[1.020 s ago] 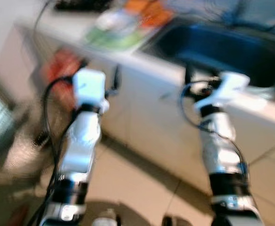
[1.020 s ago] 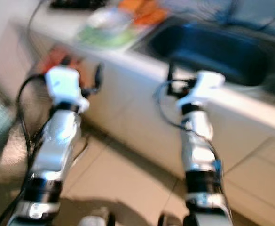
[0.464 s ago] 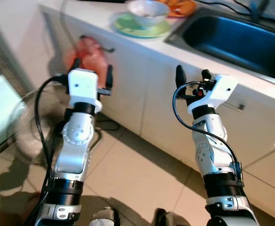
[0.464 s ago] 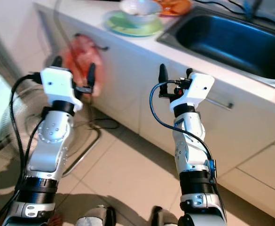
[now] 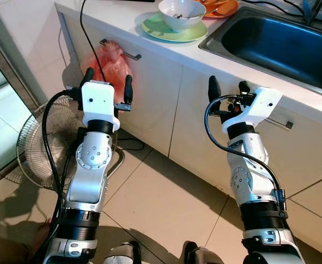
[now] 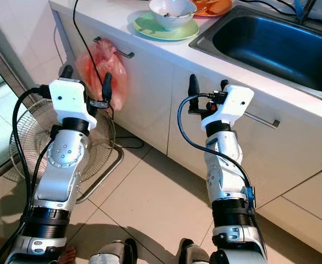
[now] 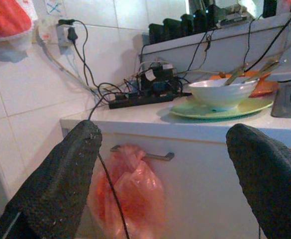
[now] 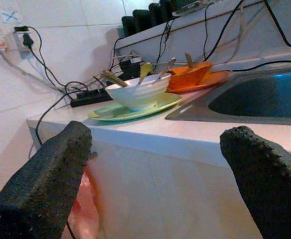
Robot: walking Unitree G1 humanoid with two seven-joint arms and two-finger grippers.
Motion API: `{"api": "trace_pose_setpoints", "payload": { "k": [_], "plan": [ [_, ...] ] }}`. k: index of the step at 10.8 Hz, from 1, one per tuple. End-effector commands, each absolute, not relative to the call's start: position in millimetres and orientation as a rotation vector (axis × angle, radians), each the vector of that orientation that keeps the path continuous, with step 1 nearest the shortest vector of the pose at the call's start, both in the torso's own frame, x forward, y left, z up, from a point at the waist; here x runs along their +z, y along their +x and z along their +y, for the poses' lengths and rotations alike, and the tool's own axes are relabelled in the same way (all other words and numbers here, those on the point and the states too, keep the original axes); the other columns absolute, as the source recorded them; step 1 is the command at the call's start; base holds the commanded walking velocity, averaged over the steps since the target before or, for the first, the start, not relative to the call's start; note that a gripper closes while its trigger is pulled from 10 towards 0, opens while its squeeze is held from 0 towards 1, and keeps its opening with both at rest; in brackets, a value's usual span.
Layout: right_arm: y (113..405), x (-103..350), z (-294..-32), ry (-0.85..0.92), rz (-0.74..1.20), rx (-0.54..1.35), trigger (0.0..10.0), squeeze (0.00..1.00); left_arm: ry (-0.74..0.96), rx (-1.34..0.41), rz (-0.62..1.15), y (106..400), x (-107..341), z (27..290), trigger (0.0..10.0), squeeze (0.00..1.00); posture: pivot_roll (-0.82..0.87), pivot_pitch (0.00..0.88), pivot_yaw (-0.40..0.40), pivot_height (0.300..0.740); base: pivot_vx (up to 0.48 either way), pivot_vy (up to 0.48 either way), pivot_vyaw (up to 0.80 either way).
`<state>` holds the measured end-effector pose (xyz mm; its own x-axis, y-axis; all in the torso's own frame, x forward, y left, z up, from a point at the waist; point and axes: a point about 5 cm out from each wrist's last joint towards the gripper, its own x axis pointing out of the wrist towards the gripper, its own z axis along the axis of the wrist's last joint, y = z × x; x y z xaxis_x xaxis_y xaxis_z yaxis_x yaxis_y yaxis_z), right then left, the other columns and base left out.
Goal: Kitchen organization
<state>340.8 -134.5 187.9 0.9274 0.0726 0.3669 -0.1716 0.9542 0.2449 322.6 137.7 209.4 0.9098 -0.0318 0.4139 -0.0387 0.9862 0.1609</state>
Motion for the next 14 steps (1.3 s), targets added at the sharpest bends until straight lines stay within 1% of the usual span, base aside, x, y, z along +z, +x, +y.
{"api": "trace_pose_setpoints", "payload": {
  "k": [1, 3, 10, 12, 14],
  "plan": [
    [341.6, 188.3, -136.1, 0.28, -0.354, 0.13, 10.0, 0.0, 0.161, 0.016, -0.424, 322.9, 209.4, 139.4, 10.0, 0.0, 0.05, 0.158, -0.007, 0.74, 0.311, 0.0, 0.0],
    [342.7, 188.0, -134.9, 0.286, -0.345, 0.135, 10.0, 0.0, 0.157, 0.011, -0.42, 322.7, 208.7, 138.3, 10.0, 0.0, 0.05, 0.157, -0.009, 0.74, 0.319, 0.0, -0.67],
    [342.3, 188.5, -134.6, 0.29, -0.354, 0.141, 10.0, 0.0, 0.157, 0.002, -0.422, 322.4, 209.1, 137.6, 10.0, 0.0, 0.05, 0.156, -0.007, 0.74, 0.298, 0.0, 0.0],
    [342.5, 188.3, -134.8, 0.284, -0.353, 0.132, 10.0, 0.0, 0.158, -0.002, -0.421, 322.3, 209.0, 137.1, 10.0, 0.0, 0.05, 0.156, -0.007, 0.74, 0.292, 0.0, -0.6],
    [341.9, 189.4, -134.0, 0.288, -0.364, 0.139, 10.0, 0.0, 0.158, -0.002, -0.42, 322.5, 208.8, 136.9, 10.0, 0.0, 0.05, 0.156, -0.007, 0.74, 0.292, 0.0, 0.0]
  ]
}}
